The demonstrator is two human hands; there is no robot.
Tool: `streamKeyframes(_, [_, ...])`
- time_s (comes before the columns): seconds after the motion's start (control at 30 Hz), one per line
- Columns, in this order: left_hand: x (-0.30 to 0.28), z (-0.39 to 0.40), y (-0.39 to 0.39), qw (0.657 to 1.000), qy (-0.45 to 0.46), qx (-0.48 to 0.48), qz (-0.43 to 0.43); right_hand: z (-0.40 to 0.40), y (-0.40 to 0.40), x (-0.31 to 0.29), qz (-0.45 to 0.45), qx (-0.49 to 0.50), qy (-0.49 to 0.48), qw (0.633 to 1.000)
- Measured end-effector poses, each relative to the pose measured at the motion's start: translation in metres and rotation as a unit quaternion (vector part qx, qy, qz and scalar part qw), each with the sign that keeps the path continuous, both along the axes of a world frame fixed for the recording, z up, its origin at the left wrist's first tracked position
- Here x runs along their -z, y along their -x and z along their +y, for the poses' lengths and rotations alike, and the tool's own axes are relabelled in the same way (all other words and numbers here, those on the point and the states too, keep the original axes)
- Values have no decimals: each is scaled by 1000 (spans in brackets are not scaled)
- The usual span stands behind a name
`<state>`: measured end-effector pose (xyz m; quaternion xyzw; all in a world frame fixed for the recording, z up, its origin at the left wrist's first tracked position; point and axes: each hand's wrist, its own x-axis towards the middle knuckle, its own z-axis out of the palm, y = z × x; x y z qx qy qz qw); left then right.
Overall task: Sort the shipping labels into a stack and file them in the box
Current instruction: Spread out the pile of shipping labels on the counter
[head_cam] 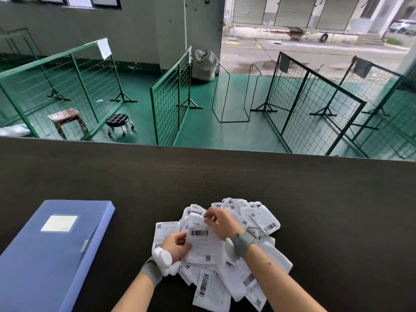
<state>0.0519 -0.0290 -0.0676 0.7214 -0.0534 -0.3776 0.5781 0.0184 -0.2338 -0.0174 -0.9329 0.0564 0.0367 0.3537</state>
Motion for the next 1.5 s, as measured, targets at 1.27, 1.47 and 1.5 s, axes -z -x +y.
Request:
streamKeyframes(1.27, [20, -3, -13, 986, -18, -144, 84, -29, 26, 11, 147, 250, -293, 911])
streamKeyframes(1.47, [7, -8, -9, 991, 1, -102, 85, 8, 23, 21, 174, 153, -250, 940])
streamKeyframes(1.5, [15, -4, -11, 992, -17, -104, 68, 8, 23, 23, 170, 146, -236, 945])
